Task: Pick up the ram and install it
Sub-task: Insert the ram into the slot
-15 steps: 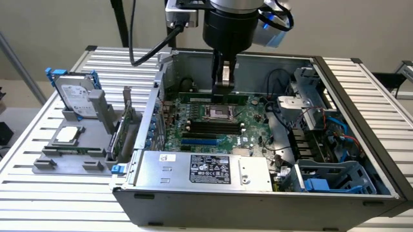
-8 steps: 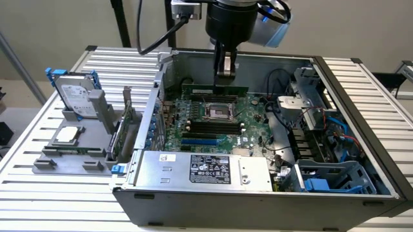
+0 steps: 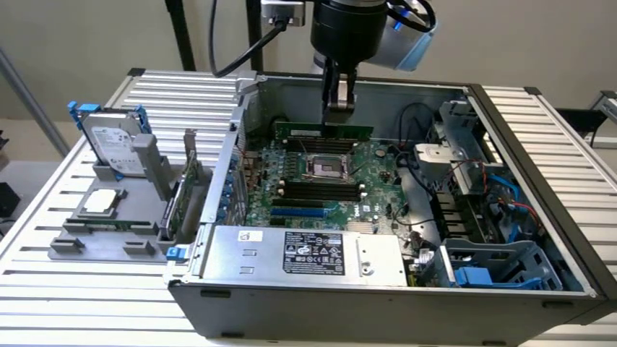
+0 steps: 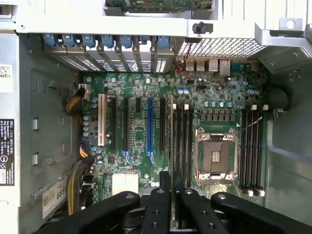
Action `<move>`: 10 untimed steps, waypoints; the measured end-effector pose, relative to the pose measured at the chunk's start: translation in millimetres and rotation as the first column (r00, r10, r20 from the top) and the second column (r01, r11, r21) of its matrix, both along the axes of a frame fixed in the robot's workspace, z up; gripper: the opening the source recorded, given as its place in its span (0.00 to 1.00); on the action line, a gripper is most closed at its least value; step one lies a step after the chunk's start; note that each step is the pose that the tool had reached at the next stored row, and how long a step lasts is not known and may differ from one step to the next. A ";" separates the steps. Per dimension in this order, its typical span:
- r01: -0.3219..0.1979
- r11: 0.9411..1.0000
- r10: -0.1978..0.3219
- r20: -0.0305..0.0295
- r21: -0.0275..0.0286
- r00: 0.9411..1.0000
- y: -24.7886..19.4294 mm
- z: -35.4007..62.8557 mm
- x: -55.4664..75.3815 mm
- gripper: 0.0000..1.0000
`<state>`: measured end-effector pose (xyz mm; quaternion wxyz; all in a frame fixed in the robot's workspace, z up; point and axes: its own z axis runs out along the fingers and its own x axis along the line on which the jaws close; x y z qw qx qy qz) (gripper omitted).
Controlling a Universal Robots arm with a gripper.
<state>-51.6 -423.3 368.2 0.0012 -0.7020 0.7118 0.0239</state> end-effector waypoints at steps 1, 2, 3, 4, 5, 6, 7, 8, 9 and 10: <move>0.000 1.000 0.000 0.000 0.000 1.000 0.0 0.0 0.0 0.14; 0.000 1.000 0.000 0.000 0.000 1.000 0.0 0.0 0.0 0.14; 0.000 1.000 0.000 0.000 0.000 1.000 0.0 0.0 0.0 0.14; 0.000 1.000 0.000 0.000 0.000 1.000 0.0 0.0 0.0 0.14; 0.000 1.000 0.000 0.000 0.000 1.000 0.0 0.0 0.0 0.14; 0.000 1.000 0.000 0.000 0.000 1.000 0.0 0.0 0.0 0.14; 0.000 1.000 0.000 0.000 0.000 1.000 0.0 0.0 0.0 0.14; 0.000 1.000 0.000 0.000 0.000 1.000 0.0 0.0 0.0 0.14; 0.000 1.000 0.000 0.000 0.000 1.000 0.0 0.0 0.0 0.14; 0.000 1.000 0.000 0.000 0.000 1.000 0.0 0.0 0.0 0.14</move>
